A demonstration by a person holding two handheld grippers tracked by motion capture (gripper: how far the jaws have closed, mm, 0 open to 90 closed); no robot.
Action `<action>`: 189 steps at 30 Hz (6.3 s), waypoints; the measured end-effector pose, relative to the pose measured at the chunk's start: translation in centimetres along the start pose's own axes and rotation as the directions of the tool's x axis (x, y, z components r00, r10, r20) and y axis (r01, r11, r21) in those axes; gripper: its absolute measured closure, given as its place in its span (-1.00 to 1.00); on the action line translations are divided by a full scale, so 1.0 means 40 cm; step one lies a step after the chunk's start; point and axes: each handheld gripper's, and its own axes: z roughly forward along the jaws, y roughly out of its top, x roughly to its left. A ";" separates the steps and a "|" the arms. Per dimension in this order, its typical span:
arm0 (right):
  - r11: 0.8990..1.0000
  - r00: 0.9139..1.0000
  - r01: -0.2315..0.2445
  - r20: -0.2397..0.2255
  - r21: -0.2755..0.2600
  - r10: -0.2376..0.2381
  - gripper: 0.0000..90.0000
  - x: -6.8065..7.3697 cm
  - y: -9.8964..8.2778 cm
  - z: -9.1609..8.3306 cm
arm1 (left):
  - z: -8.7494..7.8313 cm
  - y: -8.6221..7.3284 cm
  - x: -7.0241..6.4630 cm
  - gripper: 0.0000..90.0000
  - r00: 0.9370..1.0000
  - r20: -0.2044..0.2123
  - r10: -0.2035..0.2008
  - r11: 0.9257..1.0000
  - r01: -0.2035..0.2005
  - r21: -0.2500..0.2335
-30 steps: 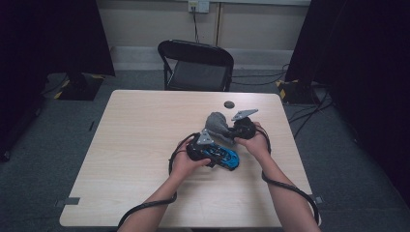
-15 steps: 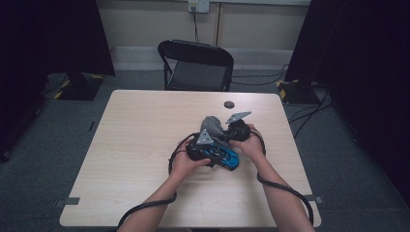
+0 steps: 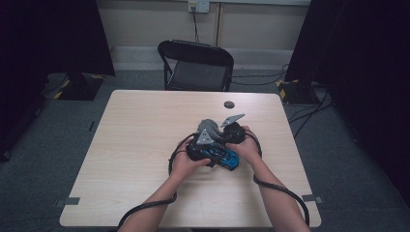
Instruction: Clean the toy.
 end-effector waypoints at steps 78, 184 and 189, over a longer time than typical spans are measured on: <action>0.997 0.997 -0.070 -0.020 0.010 0.070 0.67 -0.010 -0.221 -0.225 | -0.007 0.008 0.006 -0.60 1.000 -0.018 0.008 0.999 -0.008 0.043; 0.999 0.997 0.036 -0.064 0.028 -0.035 0.66 -0.021 -0.008 -0.023 | -0.006 -0.001 0.006 -0.60 1.000 -0.007 0.005 1.000 -0.004 0.010; 0.999 0.997 0.041 -0.065 0.033 -0.038 0.66 -0.024 -0.015 -0.032 | -0.006 -0.001 0.006 -0.60 1.000 -0.009 0.004 1.000 -0.004 0.008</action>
